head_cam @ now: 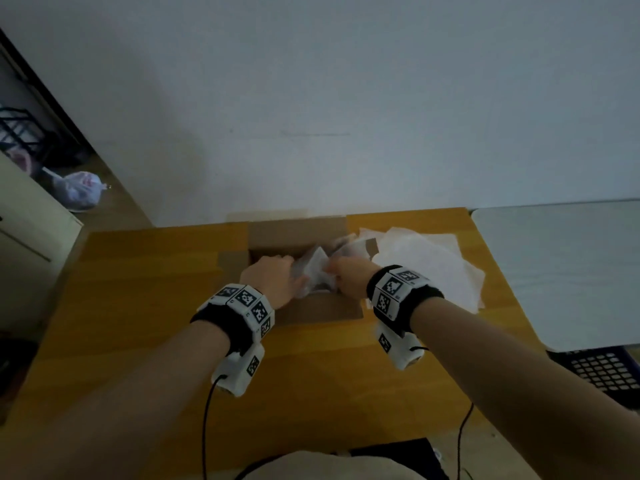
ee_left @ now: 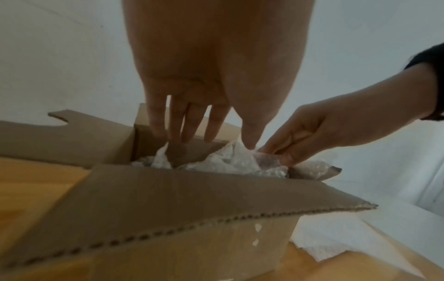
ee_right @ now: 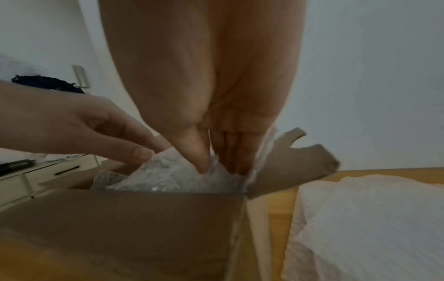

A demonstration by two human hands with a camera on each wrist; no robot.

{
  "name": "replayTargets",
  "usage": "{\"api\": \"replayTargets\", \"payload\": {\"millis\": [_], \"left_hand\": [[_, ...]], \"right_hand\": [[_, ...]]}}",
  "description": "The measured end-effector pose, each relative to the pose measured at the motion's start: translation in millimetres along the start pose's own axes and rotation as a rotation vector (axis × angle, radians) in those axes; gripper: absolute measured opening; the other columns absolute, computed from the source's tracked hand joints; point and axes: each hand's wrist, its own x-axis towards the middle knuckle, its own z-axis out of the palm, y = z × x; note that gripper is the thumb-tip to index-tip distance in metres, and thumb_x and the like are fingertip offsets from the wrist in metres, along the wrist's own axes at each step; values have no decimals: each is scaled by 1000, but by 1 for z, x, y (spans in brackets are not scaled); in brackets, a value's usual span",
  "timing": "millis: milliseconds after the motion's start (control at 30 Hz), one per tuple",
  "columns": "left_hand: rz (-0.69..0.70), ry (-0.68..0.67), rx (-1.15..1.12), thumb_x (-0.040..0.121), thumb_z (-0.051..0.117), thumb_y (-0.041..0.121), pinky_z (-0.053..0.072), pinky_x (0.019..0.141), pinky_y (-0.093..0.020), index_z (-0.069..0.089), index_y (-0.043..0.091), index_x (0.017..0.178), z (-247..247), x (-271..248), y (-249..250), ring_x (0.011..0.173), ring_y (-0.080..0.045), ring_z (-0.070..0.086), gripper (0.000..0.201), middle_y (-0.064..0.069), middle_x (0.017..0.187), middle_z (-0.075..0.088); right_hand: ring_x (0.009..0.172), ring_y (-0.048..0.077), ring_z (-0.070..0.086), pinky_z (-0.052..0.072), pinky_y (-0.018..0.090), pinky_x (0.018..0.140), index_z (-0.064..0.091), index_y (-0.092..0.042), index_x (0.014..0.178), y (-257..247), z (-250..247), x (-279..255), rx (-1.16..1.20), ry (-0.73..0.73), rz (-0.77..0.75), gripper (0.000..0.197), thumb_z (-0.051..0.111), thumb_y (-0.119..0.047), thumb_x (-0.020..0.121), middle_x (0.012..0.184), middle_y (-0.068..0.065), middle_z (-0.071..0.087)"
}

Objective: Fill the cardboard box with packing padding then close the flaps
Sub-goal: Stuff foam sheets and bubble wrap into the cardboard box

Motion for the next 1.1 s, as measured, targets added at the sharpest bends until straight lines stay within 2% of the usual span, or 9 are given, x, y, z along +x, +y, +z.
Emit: {"api": "replayTargets", "payload": {"millis": [133, 233, 367, 567, 633, 700, 867, 1000, 1100], "left_hand": [[-43, -120, 30, 97, 30, 49, 45, 62, -31, 62, 17, 100, 8, -4, -4, 72, -18, 57, 45, -2, 85, 63], [-35, -107, 40, 95, 41, 36, 50, 71, -35, 61, 20, 106, 4, -7, -3, 91, -22, 57, 28, -5, 102, 62], [0, -67, 113, 95, 47, 24, 46, 80, -37, 62, 16, 102, 1, -1, 5, 103, -26, 52, 18, -8, 109, 57], [268, 117, -22, 95, 48, 25, 41, 78, -31, 59, 17, 98, 0, 9, 24, 95, -22, 57, 14, -4, 103, 64], [294, 116, -139, 95, 49, 29, 42, 78, -29, 57, 18, 104, 4, 11, 28, 98, -20, 57, 17, -1, 105, 63], [328, 60, -186, 98, 43, 36, 46, 81, -30, 53, 19, 113, 9, 12, 33, 102, -19, 56, 25, 0, 110, 61], [424, -11, -58, 99, 32, 41, 40, 98, -32, 55, 20, 120, 18, 19, 40, 115, -17, 52, 37, 1, 125, 58], [415, -116, 77, 99, 29, 45, 32, 109, -36, 50, 26, 130, 21, 25, 37, 128, -18, 42, 42, 3, 140, 47], [377, -118, 77, 98, 34, 41, 37, 104, -36, 50, 21, 130, 17, 22, 33, 125, -19, 44, 40, 0, 137, 49]], "right_hand": [[131, 34, 41, 35, 39, 107, 41, -7, 138, -16, 8, 18, -125, -196, 33, 44, 48, -15, 95, 142, 21, 43], [143, 34, 19, 16, 44, 115, 23, -2, 145, -24, 3, 25, -327, -254, 82, 57, 44, -27, 98, 153, 21, 23], [127, 33, 45, 34, 39, 105, 49, -1, 129, -15, -7, 16, -55, -227, 14, 38, 35, -22, 101, 137, 19, 48], [111, 29, 52, 40, 32, 90, 54, 2, 123, -2, -18, 2, -47, -211, -16, 32, 41, -11, 97, 122, 15, 55], [105, 28, 55, 42, 29, 84, 60, 1, 115, 9, -26, -2, 2, -124, -30, 29, 48, -15, 94, 117, 14, 59], [110, 27, 56, 47, 30, 90, 63, -2, 113, 23, -31, -7, 79, -8, -29, 28, 48, -16, 94, 121, 13, 61], [111, 27, 57, 46, 32, 91, 62, -7, 115, 51, -36, -19, 339, 327, 56, 34, 37, -2, 92, 121, 12, 63], [119, 29, 52, 43, 34, 98, 56, -10, 126, 48, -28, -18, 269, 214, 34, 40, 37, -1, 92, 130, 13, 57], [118, 30, 53, 39, 31, 95, 59, -10, 120, 31, -21, -16, 110, 83, -88, 33, 46, -7, 90, 125, 14, 59]]}}
